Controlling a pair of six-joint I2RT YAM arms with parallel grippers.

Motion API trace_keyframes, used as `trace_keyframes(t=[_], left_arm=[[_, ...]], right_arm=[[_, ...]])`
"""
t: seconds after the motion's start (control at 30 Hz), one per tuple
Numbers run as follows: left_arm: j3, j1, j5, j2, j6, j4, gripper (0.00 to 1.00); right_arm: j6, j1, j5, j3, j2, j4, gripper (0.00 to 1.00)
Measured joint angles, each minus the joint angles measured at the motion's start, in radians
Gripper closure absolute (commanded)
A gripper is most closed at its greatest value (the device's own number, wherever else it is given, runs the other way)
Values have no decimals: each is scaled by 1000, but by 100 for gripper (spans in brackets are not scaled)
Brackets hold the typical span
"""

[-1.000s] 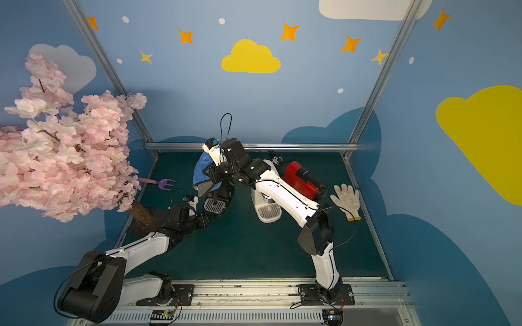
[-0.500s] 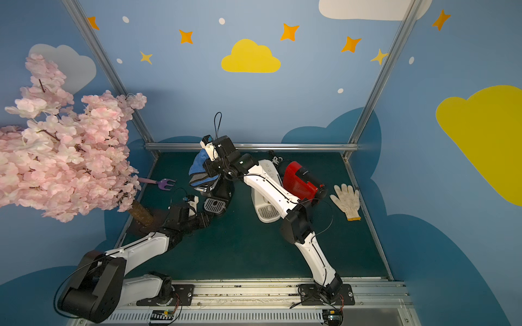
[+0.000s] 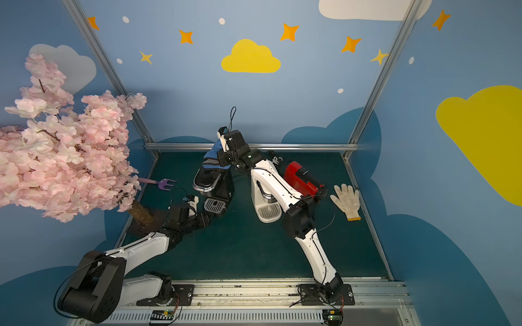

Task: Wipe the surface of a coffee machine
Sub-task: Wipe the dirt from the surface of the coffee machine.

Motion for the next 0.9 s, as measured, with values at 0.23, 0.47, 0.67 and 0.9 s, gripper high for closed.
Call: trace_keyframes(t=[0.23,0.47,0.67,0.9], left_arm=[[0,0,0,0,0,0,47],[0,0,0,0,0,0,47],[0,0,3,0,0,0,47],[0,0,7,0,0,1,47]], right_arm=[[25,1,26,-71,-31,53,100],[52,18,76,-320,-158,193,100],[83,19,103,-513,-272,283,100],[92,16,119,-585,-298,267,100]])
